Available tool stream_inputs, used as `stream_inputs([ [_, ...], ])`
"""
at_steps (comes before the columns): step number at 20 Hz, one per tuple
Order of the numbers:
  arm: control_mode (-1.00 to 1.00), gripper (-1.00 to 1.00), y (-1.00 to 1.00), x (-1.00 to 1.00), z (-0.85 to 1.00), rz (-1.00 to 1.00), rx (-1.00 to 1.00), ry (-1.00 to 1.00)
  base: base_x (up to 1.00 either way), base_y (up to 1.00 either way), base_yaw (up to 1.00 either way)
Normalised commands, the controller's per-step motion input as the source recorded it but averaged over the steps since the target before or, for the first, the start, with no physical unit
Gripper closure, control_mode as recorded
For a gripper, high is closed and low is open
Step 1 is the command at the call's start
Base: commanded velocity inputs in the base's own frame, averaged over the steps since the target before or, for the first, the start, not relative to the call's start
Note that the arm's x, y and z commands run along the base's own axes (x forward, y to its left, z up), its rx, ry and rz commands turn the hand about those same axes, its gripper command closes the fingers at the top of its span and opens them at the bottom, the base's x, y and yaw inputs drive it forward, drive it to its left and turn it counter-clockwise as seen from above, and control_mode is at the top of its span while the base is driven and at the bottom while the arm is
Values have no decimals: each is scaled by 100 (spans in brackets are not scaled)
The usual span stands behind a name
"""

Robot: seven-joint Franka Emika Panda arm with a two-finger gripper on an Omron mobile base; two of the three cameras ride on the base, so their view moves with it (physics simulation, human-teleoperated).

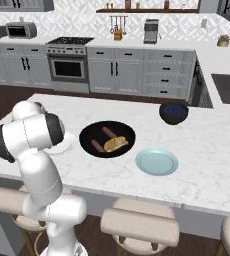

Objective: Place one bun and one sausage from the bowl on each plate.

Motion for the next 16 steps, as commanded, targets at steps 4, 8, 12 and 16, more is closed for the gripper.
stream_inputs([
  [4,-100,100,-3,0,0,-7,0,21,0,0,0],
  [8,-100,-100,-6,34,0,-3,0,20,0,0,0],
  [12,-100,-100,-33,43,0,-1,0,12,0,0,0],
  [16,-100,-100,-1,0,0,0,0,-1,0,0,0],
])
